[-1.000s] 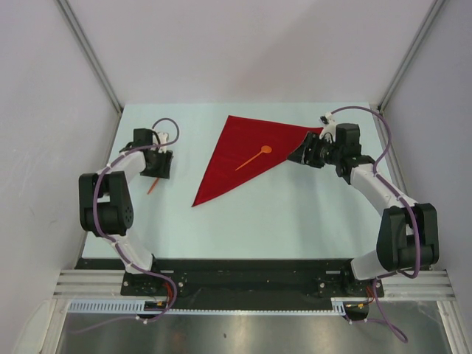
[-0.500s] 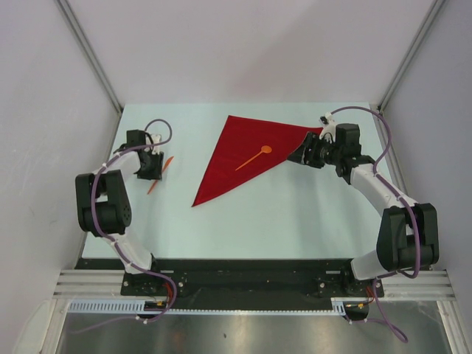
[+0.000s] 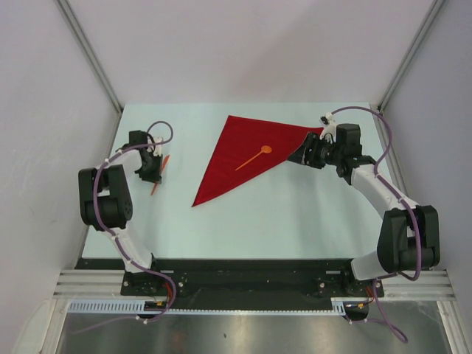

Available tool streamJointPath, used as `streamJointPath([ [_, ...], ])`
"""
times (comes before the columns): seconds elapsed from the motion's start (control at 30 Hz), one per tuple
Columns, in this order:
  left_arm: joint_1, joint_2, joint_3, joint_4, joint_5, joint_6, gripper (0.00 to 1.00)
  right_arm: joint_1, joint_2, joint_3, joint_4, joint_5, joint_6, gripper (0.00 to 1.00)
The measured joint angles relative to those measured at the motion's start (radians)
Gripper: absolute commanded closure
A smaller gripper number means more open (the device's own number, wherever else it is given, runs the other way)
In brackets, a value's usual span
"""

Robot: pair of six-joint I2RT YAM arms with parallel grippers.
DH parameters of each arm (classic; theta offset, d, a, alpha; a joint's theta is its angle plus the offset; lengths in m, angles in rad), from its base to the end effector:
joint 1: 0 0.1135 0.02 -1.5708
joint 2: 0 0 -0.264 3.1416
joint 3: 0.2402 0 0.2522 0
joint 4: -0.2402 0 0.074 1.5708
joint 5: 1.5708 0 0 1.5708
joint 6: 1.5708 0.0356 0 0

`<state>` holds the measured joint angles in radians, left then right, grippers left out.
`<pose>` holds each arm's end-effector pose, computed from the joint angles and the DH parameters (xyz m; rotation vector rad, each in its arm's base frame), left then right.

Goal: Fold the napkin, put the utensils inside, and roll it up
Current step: Grab a utensil with the left arm, then place the utensil onto the napkin

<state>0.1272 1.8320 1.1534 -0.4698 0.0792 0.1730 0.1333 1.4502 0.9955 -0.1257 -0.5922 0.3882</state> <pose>0.3588 0.0431 0.1616 0.0852 2.7111 -0.0193 0.3158 0.0624 0.2651 -0.0783 2.1838 0.9358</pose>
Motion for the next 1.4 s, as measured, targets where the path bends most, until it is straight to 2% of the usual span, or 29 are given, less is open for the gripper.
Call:
streamJointPath([
  [0.03,0.0,0.006,0.006,-0.003,-0.001,-0.001,0.8,0.0,-0.002,0.0,-0.001,0.0,0.0,0.42],
  [0.13,0.0,0.022,0.029,-0.012,-0.003,-0.011,0.99,0.0,-0.007,0.0,-0.005,0.0,-0.001,0.42],
  [0.47,-0.019,0.02,0.039,-0.014,-0.009,-0.045,1.0,0.0,-0.024,0.0,-0.02,0.003,-0.006,0.42],
  [0.57,-0.1,-0.016,0.035,-0.01,-0.023,-0.044,1.0,0.0,-0.024,0.0,-0.021,0.005,-0.008,0.41],
  [0.67,-0.283,-0.063,0.035,0.032,-0.022,-0.038,1.0,0.0,-0.024,0.0,-0.019,0.005,-0.008,0.42],
  [0.77,-0.416,-0.058,0.059,0.042,-0.001,-0.041,1.0,0.0,-0.026,0.0,-0.021,0.005,-0.008,0.41],
  [0.87,-0.515,0.001,0.146,0.019,0.008,-0.041,1.0,0.0,-0.035,0.0,-0.032,0.013,-0.009,0.41],
  [1.07,-0.644,0.233,0.431,-0.029,0.006,-0.032,1.0,0.0,-0.071,0.0,-0.057,0.04,-0.027,0.41],
  [1.4,-0.735,0.417,0.678,-0.12,0.039,-0.012,1.0,-0.006,-0.108,0.0,-0.101,0.072,-0.052,0.41],
])
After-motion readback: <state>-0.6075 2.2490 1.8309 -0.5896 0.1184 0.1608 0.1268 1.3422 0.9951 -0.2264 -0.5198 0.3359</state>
